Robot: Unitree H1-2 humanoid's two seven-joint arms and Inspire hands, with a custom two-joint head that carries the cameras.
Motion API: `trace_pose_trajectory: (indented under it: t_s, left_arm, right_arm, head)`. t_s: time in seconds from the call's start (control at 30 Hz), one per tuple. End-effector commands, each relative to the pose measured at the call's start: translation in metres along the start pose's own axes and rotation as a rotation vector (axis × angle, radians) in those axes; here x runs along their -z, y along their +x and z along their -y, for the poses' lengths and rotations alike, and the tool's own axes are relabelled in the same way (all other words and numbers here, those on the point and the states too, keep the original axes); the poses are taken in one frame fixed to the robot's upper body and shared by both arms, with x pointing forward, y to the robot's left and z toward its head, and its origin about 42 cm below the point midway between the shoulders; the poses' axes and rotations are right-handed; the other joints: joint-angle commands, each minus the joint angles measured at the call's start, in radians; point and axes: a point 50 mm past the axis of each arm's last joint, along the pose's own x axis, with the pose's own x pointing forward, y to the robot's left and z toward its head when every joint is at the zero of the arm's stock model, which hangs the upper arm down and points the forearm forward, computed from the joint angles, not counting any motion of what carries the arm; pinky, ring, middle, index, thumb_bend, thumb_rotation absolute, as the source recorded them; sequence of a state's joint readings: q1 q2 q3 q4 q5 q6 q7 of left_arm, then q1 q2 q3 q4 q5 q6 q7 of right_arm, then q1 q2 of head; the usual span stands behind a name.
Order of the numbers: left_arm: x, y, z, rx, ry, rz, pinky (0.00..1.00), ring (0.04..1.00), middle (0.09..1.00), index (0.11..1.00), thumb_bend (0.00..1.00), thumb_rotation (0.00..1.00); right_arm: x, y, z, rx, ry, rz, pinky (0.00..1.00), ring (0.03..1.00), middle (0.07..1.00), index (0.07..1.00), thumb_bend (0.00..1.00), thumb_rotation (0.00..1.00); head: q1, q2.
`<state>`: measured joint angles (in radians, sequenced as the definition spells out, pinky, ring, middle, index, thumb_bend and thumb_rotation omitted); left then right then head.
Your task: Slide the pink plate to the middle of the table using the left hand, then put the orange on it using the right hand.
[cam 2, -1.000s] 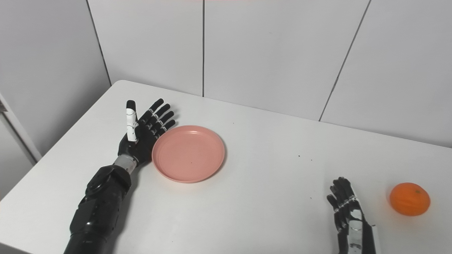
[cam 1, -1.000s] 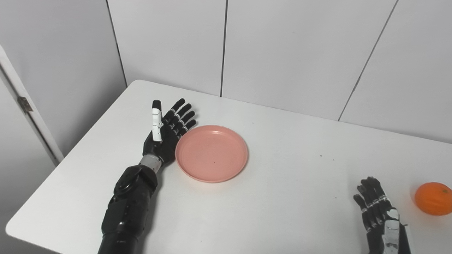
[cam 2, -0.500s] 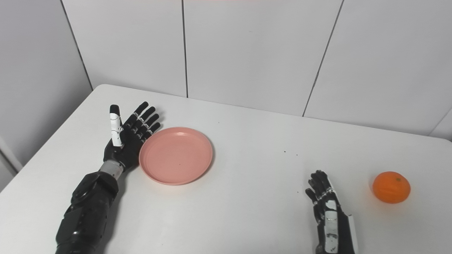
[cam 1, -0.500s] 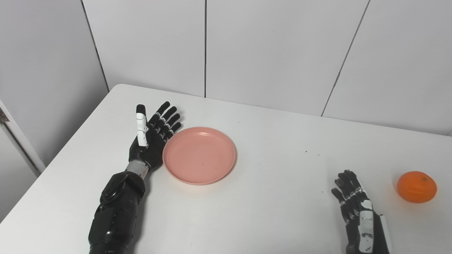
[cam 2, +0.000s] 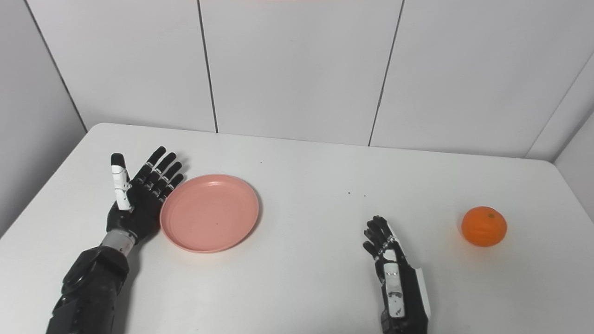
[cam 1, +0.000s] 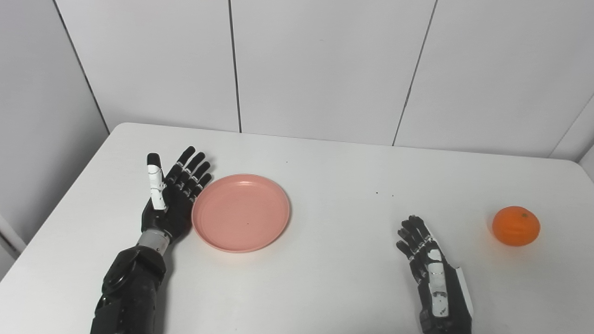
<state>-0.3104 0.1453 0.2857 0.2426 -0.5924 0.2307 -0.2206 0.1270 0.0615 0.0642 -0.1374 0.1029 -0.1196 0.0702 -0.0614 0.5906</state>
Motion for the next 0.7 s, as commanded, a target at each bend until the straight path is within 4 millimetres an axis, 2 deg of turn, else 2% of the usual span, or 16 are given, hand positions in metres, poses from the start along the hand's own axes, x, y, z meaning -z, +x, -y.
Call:
trace_pose_trajectory:
  t_s: [0.0, 0.33, 0.67]
  left_arm:
    - [0.019, -0.008, -0.002, -0.039, -0.027, -0.093, 0.95, 0.934, 0.909, 0.874, 0.97, 0.89]
    - [0.023, -0.009, 0.016, -0.030, -0.053, -0.112, 0.96, 0.933, 0.913, 0.879, 0.96, 0.91]
    - [0.026, -0.013, 0.024, -0.025, -0.053, -0.128, 0.92, 0.914, 0.904, 0.867, 0.96, 0.91]
  right_arm:
    - [0.018, -0.014, -0.005, 0.012, 0.027, -0.082, 0.91, 0.905, 0.898, 0.888, 0.85, 0.94]
    - [0.017, -0.010, -0.008, 0.012, 0.031, -0.082, 0.91, 0.902, 0.891, 0.877, 0.88, 0.93]
    - [0.016, -0.010, -0.008, 0.013, 0.030, -0.083, 0.91, 0.899, 0.887, 0.874, 0.87, 0.94]
  head:
    - [-0.001, 0.002]
    - [-0.009, 0.010]
    - [-0.006, 0.019]
